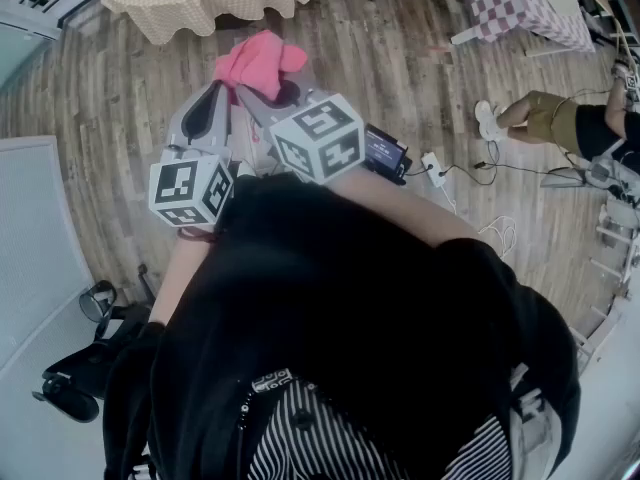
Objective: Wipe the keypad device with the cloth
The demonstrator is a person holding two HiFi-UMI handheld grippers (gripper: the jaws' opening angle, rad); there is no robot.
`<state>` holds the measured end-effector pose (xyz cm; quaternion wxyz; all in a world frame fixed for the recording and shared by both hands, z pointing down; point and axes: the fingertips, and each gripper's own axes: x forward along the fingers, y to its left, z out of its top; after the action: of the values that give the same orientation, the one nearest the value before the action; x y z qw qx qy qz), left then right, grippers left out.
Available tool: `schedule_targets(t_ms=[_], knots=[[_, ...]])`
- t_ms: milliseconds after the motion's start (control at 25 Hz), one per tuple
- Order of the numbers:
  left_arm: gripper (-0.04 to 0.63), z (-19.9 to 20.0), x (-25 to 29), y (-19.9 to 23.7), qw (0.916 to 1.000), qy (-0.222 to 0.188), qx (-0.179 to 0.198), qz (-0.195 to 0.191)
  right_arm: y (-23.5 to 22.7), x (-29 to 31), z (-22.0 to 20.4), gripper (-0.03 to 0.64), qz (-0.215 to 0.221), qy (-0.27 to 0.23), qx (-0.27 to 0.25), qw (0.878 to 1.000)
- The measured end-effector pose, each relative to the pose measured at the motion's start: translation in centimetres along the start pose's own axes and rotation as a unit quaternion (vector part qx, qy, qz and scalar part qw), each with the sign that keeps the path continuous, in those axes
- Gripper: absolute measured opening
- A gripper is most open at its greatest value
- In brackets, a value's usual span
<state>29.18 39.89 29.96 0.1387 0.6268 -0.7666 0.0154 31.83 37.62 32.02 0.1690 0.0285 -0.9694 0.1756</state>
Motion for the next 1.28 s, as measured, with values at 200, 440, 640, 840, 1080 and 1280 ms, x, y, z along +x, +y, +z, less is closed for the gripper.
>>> schedule_targets(t_ms=[200,440,640,840,1080,1280], knots=[[-0.002,0.0,0.0,-0.8,1.0,-0.005,0.001,0.001,0.5,-0.4,-0.1,0.066,0.015,-0.003,-0.006,1.0],[-0.002,0.0,0.2,-1.1,1.0,-0.003,0.004,0.002,-0.3,-0.6,-0.3,0.066,0.018,-0.004,0.023,1.0],[-0.002,0.2,0.0,-1.0,0.9998,-0.01,0.014,0.013,-0.6,-0.6,0.1,0.066,0.02,-0.016,0.028,0.999],[-0.002,0.2,0.7,-1.2,0.9998,-0.003,0.013,0.016,-1.3,-1.0,0.2,0.066,0.022,-0.019,0.037,0.999],[-0.002,0.2,1.9,-2.8,0.9996,0.004,0.025,0.008,-2.8,-1.8,0.5,0.067,0.03,-0.031,0.062,0.997],[-0.002,0.3,2.1,-2.8,0.9994,0.005,0.032,0.014,-3.1,-2.1,1.5,0.067,0.044,-0.046,0.071,0.995]])
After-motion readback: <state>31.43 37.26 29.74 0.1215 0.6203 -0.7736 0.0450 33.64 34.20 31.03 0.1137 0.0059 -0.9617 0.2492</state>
